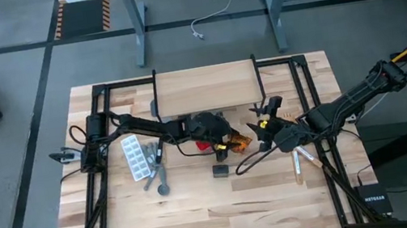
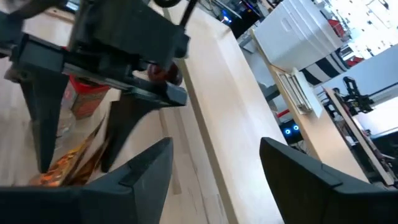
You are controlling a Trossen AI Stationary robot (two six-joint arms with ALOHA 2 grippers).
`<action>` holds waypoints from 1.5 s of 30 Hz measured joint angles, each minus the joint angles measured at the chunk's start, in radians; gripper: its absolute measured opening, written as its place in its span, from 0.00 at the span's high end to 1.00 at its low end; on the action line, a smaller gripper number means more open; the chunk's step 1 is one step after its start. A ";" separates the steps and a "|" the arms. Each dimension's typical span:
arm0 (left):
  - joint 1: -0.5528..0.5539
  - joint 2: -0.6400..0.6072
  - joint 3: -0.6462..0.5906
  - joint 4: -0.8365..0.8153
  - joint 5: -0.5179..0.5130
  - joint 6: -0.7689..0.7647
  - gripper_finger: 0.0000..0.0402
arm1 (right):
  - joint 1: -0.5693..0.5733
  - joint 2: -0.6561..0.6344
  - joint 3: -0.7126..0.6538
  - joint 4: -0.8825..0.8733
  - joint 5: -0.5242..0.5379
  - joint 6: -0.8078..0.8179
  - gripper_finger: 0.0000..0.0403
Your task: Shelf spices
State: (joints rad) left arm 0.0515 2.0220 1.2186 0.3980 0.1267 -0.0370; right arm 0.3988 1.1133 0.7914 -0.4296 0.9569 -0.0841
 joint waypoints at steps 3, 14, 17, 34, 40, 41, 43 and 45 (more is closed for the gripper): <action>-0.005 0.000 0.000 0.004 0.000 0.023 0.65 | 0.000 0.000 0.000 -0.001 0.001 0.000 0.39; -0.004 0.000 0.000 0.006 -0.011 0.046 0.99 | 0.000 0.000 0.000 -0.044 0.002 0.034 0.39; -0.003 -0.003 -0.001 0.005 -0.033 0.045 0.99 | 0.000 0.000 0.000 -0.077 0.005 0.065 0.39; 0.022 -0.006 0.186 -0.183 -0.046 0.062 1.00 | 0.000 0.000 0.000 -0.502 -0.002 0.486 0.39; 0.021 -0.006 0.283 -0.290 -0.079 0.103 1.00 | 0.000 0.000 0.000 -0.581 -0.009 0.551 0.39; 0.021 -0.006 0.301 -0.312 -0.081 0.112 1.00 | 0.000 0.000 0.000 -0.585 -0.011 0.554 0.39; 0.021 -0.006 0.334 -0.347 -0.096 0.132 1.00 | 0.000 0.000 0.000 -0.594 -0.019 0.558 0.39; 0.022 -0.011 0.370 -0.398 -0.118 0.152 1.00 | 0.000 0.000 0.000 -0.594 -0.035 0.559 0.39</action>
State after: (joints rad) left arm 0.0731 2.0107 1.5882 -0.0004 0.0082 0.1154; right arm 0.3988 1.1133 0.7914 -1.0233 0.9218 0.4751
